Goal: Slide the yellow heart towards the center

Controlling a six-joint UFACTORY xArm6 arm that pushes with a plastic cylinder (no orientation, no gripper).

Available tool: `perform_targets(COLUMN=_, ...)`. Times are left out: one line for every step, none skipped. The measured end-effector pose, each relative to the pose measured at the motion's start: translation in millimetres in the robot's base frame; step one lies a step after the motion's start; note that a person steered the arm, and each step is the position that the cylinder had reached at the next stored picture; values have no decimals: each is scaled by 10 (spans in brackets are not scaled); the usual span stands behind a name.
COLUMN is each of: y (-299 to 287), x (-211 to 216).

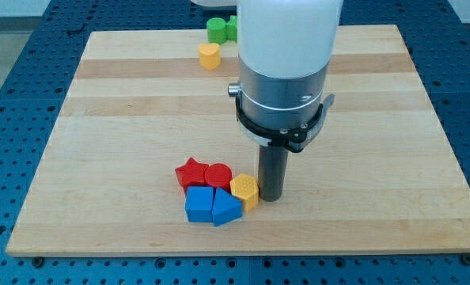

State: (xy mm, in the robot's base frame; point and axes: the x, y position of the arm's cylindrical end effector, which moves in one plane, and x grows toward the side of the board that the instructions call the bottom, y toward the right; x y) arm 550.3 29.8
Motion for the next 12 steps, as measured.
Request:
perform_targets(y=160, x=-126)
perform_targets(y=370, x=-601)
perform_targets(y=412, x=-1198)
perform_targets(y=423, x=-1717)
perform_targets(y=412, x=-2186)
perform_targets(y=242, x=-2523)
perform_targets(y=-27, x=-2733)
perform_targets(y=-194, x=-2966)
perform_targets(y=-397, x=-3095)
perform_targets(y=-660, x=-3102)
perform_targets(y=-924, x=-3085)
perform_targets(y=-1051, x=-2902)
